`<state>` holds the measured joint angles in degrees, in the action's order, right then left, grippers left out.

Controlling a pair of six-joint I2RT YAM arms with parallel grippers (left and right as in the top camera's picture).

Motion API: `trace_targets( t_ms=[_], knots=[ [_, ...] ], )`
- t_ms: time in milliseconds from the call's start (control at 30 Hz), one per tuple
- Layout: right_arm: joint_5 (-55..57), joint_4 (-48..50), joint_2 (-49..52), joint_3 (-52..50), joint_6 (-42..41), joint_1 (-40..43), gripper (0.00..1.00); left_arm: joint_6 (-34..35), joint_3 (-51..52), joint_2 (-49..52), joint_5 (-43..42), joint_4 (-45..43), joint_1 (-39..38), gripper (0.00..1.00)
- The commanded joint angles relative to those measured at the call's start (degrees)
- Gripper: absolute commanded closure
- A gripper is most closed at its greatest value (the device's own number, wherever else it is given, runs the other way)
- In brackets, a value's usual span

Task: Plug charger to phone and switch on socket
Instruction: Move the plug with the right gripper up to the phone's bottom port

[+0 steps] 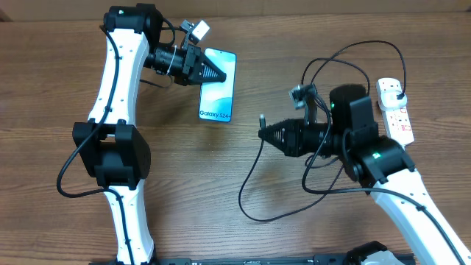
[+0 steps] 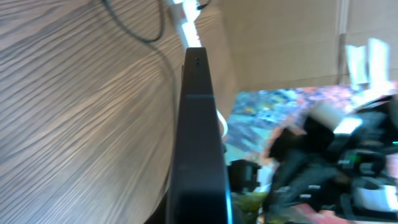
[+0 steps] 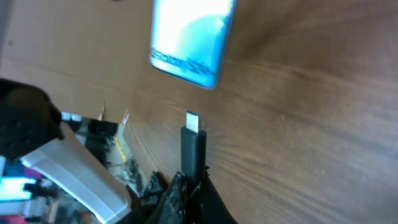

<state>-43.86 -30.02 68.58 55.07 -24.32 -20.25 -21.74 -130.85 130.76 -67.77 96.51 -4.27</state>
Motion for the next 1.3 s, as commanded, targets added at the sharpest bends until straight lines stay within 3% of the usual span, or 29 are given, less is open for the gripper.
trace_targets(
  t_ms=[0, 233, 467, 1267],
  knots=[
    [0.31, 3.26, -2.05, -3.76, -8.22, -1.25, 0.96, -2.78, -0.02, -0.79, -10.71, 0.31, 0.0, 0.96],
    [4.83, 10.29, -2.08, -4.87, -15.65, -6.36, 0.96, -5.33, -0.02, -0.79, -22.86, 0.28, 0.0, 0.96],
    [8.04, 14.58, -2.03, -4.87, -19.61, -8.96, 0.96, -4.85, -0.04, -0.79, -22.8, 0.33, -0.28, 0.96],
    [8.9, 15.65, -0.94, -4.87, -17.14, -9.01, 0.96, -1.99, -0.02, -0.79, -22.75, -0.81, -4.35, 0.96]
  ],
)
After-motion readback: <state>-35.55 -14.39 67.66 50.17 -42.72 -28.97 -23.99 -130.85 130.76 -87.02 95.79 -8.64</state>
